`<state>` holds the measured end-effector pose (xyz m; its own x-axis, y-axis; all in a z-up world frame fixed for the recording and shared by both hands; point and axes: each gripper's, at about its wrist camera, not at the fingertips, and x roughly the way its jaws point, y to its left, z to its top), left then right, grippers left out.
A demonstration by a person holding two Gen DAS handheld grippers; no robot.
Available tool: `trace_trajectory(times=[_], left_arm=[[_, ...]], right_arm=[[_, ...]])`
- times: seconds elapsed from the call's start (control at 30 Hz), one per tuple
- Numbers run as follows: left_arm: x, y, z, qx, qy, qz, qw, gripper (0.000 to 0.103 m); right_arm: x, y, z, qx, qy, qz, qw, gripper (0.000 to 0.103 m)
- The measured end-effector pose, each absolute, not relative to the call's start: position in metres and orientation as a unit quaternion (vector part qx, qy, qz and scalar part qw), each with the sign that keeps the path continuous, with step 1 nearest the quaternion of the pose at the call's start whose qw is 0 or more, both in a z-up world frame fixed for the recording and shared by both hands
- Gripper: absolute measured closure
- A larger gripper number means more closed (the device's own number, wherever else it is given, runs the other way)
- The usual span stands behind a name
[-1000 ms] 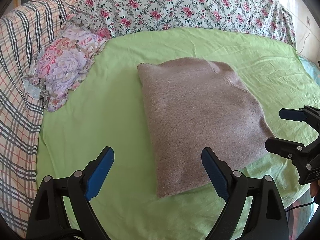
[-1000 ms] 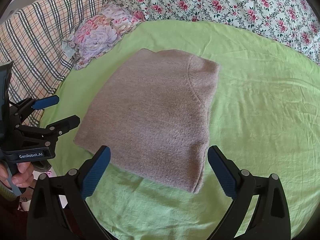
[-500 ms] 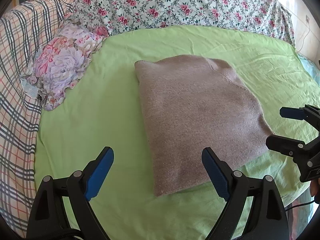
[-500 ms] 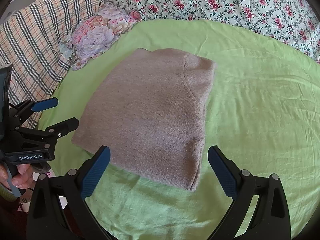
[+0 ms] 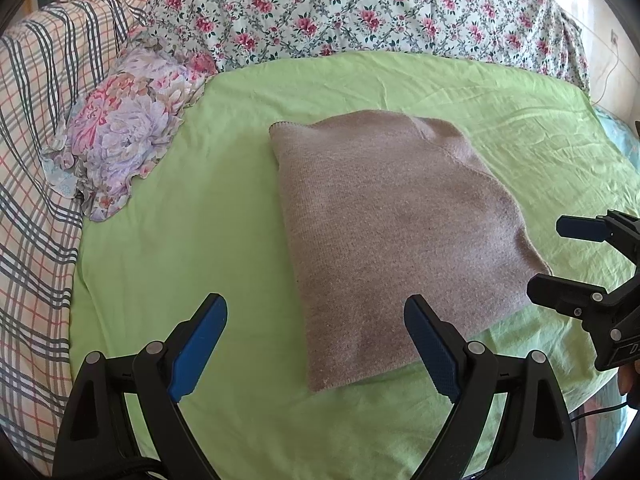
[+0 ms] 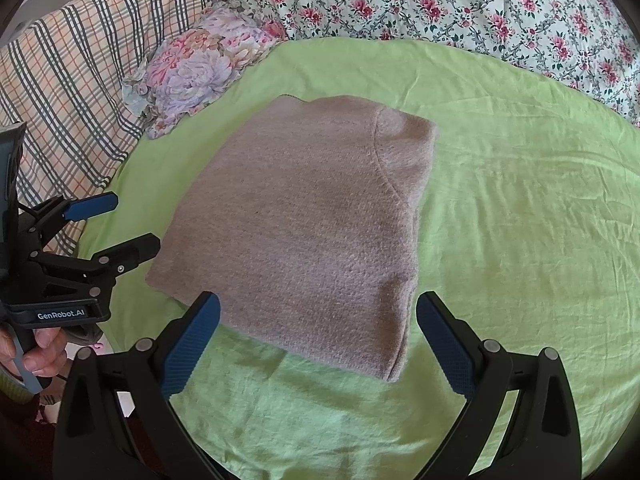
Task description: Fold small clothes
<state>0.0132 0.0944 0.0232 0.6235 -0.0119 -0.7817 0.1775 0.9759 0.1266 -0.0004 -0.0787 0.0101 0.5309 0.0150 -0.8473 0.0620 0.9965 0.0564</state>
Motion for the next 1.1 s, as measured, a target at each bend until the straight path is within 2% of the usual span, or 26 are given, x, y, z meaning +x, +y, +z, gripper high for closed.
trace_trajectory(times=[1.1], left_arm=[[0.0185, 0.0915, 0.0187, 0.096, 0.437, -0.063, 0.892, 0.012]], right_arm=[[0.0056, -0.0706, 0.0074, 0.042, 0.486, -0.009, 0.873, 0.004]])
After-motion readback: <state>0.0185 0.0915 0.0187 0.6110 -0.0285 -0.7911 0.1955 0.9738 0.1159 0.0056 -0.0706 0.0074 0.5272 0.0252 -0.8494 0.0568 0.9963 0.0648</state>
